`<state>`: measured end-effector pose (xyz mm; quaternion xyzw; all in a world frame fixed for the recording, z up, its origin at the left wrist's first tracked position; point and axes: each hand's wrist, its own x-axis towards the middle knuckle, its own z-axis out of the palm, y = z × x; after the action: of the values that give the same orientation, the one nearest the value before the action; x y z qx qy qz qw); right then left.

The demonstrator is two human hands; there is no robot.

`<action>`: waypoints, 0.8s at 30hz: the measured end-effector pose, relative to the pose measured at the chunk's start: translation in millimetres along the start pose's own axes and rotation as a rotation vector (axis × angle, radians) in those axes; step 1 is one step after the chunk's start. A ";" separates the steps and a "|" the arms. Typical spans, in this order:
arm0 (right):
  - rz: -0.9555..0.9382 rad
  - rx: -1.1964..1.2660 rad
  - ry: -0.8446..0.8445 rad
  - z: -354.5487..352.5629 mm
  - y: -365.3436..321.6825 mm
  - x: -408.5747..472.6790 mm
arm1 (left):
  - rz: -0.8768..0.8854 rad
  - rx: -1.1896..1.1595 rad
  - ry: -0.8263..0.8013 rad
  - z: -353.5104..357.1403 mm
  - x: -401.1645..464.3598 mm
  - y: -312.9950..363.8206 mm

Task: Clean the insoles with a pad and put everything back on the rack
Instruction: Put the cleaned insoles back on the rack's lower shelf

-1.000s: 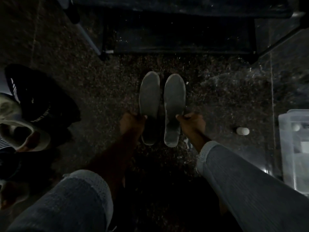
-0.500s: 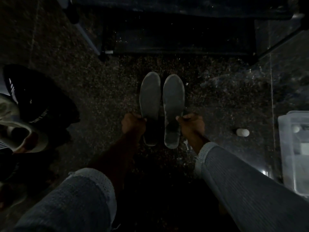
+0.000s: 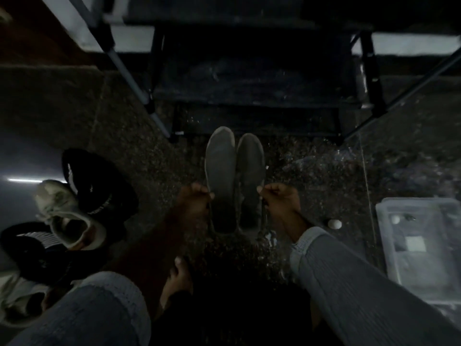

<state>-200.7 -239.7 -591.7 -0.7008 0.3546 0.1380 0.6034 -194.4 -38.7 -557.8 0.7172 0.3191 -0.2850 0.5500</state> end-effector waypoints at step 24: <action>-0.377 0.197 -0.034 -84.0 -265.1 -184.9 | 0.371 -0.225 0.022 -83.1 -219.4 214.9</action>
<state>-175.9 -252.5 -259.0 -0.6900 0.2187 -0.0005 0.6900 -163.0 -30.8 -241.2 0.7008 0.2172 -0.1335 0.6663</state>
